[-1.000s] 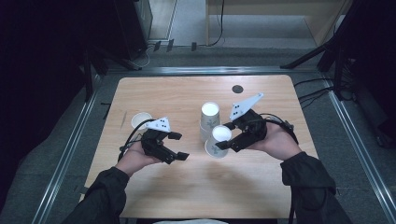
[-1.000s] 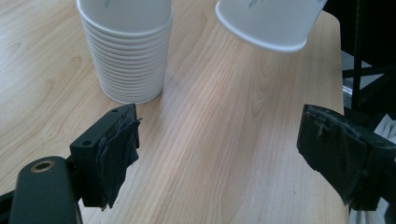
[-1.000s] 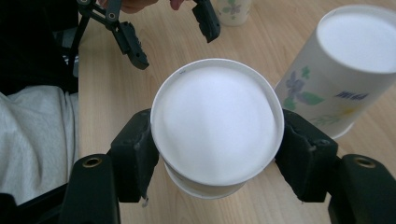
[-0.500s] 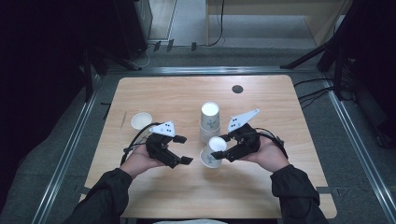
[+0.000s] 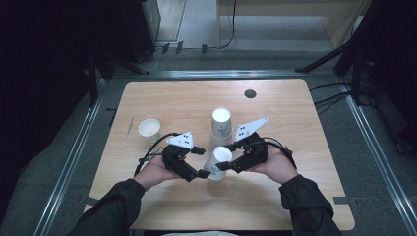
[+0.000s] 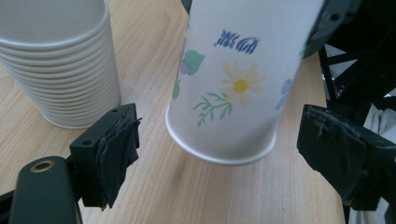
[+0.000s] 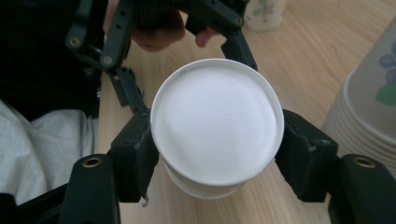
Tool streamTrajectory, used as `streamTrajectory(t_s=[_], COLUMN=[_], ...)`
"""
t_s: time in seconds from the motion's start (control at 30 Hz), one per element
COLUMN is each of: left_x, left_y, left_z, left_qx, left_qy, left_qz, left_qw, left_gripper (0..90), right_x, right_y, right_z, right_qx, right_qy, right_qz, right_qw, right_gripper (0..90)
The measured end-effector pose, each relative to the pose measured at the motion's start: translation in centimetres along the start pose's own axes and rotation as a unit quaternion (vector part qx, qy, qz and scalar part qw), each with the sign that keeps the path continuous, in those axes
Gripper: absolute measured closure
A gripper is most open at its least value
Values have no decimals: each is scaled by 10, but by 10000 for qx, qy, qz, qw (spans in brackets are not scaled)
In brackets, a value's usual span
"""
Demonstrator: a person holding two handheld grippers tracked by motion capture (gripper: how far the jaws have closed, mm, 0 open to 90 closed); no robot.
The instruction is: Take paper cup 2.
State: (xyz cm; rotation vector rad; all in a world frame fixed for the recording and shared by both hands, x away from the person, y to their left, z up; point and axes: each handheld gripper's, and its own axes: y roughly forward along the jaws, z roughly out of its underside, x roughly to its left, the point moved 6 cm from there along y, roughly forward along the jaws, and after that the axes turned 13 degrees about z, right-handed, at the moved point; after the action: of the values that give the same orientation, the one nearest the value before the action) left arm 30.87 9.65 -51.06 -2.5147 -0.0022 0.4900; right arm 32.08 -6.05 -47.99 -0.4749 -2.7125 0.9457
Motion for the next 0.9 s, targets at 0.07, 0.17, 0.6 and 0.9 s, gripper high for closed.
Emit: streamTrajectory(t_s=[0.07,0.17,0.6,0.9], left_x=[-1,-3,-8,-10], left_y=[1,1,6,4], left_z=[-1,-2,-5,-6], left_qx=[-59,-119,-209,-296], left_qy=[32,110,250,330], left_qz=[36,43,198,279], left_qw=[10000,9999,9993,9986], left_gripper=[131,131,132,232], right_x=[2,5,11,13], right_y=[0,0,-3,-3], right_z=[-2,-6,-15,-17], right_qx=[-43,-67,-157,-166], right_qy=[53,107,187,193], right_qz=[-39,-78,-144,-180], right_qw=[10000,9999,9996,9995], right_gripper=[349,349,349,348])
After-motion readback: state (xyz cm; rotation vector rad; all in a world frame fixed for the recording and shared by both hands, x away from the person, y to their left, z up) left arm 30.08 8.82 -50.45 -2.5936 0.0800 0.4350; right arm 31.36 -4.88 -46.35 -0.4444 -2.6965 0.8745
